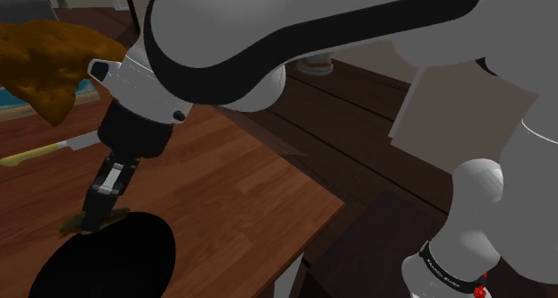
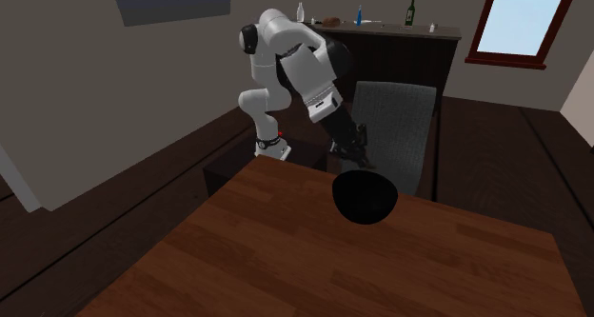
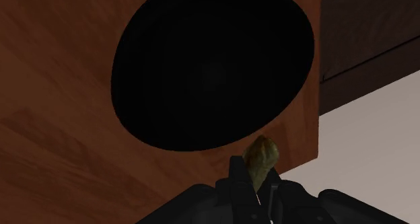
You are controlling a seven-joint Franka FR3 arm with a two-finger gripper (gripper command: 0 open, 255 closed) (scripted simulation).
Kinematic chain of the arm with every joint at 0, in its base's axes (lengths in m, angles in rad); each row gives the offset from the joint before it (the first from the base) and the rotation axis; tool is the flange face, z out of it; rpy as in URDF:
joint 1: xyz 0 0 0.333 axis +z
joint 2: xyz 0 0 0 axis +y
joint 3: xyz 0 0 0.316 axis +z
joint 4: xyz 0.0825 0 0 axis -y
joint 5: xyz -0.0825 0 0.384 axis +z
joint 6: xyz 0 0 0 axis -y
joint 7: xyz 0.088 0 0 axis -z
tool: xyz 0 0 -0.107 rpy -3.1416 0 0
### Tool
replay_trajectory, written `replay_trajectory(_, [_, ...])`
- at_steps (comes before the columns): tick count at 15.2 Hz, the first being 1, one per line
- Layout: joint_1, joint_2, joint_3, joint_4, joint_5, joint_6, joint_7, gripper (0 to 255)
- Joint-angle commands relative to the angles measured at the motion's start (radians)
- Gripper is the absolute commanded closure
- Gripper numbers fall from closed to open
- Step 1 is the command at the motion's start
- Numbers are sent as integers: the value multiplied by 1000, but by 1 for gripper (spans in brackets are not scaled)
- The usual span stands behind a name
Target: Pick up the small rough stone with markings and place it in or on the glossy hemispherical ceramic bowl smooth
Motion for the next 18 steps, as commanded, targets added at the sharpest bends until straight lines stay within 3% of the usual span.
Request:
replay_trajectory(1, [20,29,11,19,-15,26,29,255])
replay_trajectory(14, [19,79,29,-83,62,161,-79,255])
replay_trajectory(18, [19,79,30,-83,62,161,-79,255])
